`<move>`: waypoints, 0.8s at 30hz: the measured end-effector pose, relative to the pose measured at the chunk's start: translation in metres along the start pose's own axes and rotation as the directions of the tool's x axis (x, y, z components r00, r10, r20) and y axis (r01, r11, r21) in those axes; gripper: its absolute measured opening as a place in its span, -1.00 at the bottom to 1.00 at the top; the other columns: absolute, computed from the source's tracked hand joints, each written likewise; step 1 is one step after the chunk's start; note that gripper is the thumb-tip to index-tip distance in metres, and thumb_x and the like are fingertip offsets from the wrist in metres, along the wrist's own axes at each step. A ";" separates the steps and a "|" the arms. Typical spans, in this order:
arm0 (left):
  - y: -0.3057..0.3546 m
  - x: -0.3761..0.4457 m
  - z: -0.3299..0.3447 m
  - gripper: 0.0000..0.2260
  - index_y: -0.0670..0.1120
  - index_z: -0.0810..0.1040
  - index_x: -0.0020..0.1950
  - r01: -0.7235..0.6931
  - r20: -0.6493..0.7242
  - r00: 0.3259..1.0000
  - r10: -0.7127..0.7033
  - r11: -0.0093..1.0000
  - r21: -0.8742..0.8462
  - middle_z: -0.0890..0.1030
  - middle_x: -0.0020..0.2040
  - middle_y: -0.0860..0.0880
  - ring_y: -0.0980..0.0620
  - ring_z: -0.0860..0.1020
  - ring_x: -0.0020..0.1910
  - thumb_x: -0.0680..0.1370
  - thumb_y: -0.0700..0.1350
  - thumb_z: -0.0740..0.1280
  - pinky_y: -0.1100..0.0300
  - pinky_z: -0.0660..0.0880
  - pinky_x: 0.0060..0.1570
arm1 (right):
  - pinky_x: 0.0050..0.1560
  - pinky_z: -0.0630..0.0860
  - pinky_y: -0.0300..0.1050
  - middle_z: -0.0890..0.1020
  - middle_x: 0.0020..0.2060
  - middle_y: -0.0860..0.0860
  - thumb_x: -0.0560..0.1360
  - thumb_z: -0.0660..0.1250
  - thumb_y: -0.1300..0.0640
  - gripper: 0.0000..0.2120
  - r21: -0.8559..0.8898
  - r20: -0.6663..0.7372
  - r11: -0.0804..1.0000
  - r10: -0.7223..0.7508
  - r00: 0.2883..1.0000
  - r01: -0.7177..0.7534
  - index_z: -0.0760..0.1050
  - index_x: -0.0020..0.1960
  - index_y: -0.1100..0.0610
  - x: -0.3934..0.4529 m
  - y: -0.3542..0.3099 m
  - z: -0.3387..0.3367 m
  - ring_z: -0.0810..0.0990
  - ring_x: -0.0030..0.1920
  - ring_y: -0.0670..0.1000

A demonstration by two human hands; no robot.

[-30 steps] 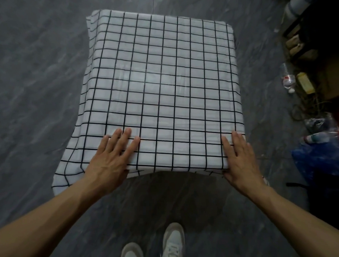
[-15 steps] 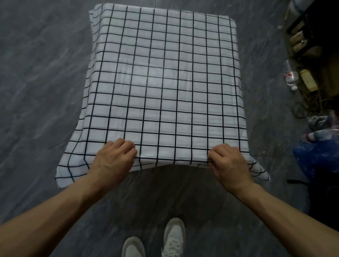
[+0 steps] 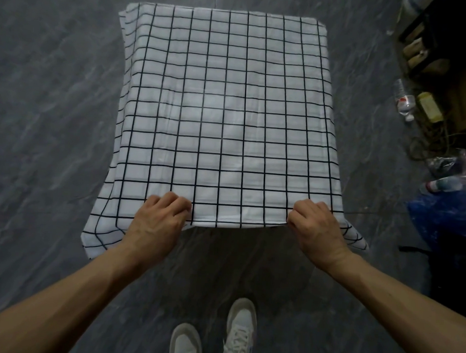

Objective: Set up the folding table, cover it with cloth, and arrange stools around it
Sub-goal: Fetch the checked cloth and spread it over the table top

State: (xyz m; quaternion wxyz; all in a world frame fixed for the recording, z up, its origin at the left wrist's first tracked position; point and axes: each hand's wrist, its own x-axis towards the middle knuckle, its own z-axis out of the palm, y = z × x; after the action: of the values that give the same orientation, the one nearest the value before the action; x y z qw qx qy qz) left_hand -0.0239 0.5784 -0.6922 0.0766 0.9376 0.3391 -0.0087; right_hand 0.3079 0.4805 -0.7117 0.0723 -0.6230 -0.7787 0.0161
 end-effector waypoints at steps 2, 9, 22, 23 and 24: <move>0.005 0.001 -0.004 -0.74 -0.12 0.67 0.02 0.022 -0.004 1.000 -0.022 1.000 -0.013 0.61 0.04 -0.06 -0.08 0.54 0.00 0.52 -0.01 0.26 0.00 0.52 -0.10 | -0.26 0.24 -0.05 0.45 -0.30 0.07 0.29 0.51 0.40 -0.75 -0.004 -0.010 1.000 -0.003 1.000 0.003 0.47 -0.28 0.16 -0.001 0.002 0.000 0.43 -0.29 0.11; 0.019 0.006 -0.007 -0.55 -0.14 0.65 0.02 0.053 0.124 0.991 -0.052 0.999 -0.008 0.60 0.06 -0.09 -0.09 0.57 -0.04 0.50 0.10 0.08 0.00 0.56 -0.12 | -0.26 0.31 -0.04 0.48 -0.26 0.06 0.28 0.56 0.31 -0.75 0.016 0.014 0.999 0.048 0.999 -0.048 0.49 -0.24 0.15 -0.006 0.006 -0.007 0.44 -0.26 0.09; -0.001 0.036 0.009 -0.09 0.05 -0.18 0.62 0.111 0.230 0.967 -0.113 0.994 0.024 -0.20 0.62 -0.04 -0.09 -0.19 0.60 0.49 0.36 0.26 -0.05 -0.06 0.55 | 0.54 -0.22 0.18 -0.40 0.54 0.06 0.36 0.50 -0.17 0.19 -0.071 0.491 0.981 0.192 0.850 -0.180 -0.36 0.58 -0.07 0.037 0.013 -0.007 -0.41 0.53 0.09; -0.003 0.034 0.013 -0.10 0.06 -0.24 0.61 0.113 0.232 0.966 -0.115 0.993 0.024 -0.27 0.61 -0.03 -0.07 -0.26 0.58 0.51 0.35 0.23 -0.05 -0.13 0.55 | 0.54 -0.24 0.18 -0.43 0.53 0.06 0.36 0.50 -0.17 0.20 -0.085 0.496 0.980 0.199 0.845 -0.181 -0.39 0.57 -0.07 0.035 0.015 -0.005 -0.44 0.52 0.09; -0.005 0.032 0.016 -0.11 0.06 -0.28 0.61 0.114 0.232 0.966 -0.116 0.993 0.021 -0.31 0.60 -0.02 -0.06 -0.32 0.57 0.51 0.34 0.19 -0.05 -0.17 0.55 | 0.53 -0.24 0.21 -0.44 0.52 0.06 0.35 0.51 -0.17 0.22 -0.101 0.496 0.977 0.212 0.842 -0.186 -0.41 0.56 -0.06 0.033 0.018 -0.004 -0.46 0.52 0.10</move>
State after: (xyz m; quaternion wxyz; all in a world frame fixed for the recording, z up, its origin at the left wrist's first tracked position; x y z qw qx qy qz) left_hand -0.0016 0.5998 -0.7111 0.1115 0.9092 0.3814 -0.1243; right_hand 0.3189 0.5163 -0.7072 -0.1511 -0.6760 -0.7018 0.1666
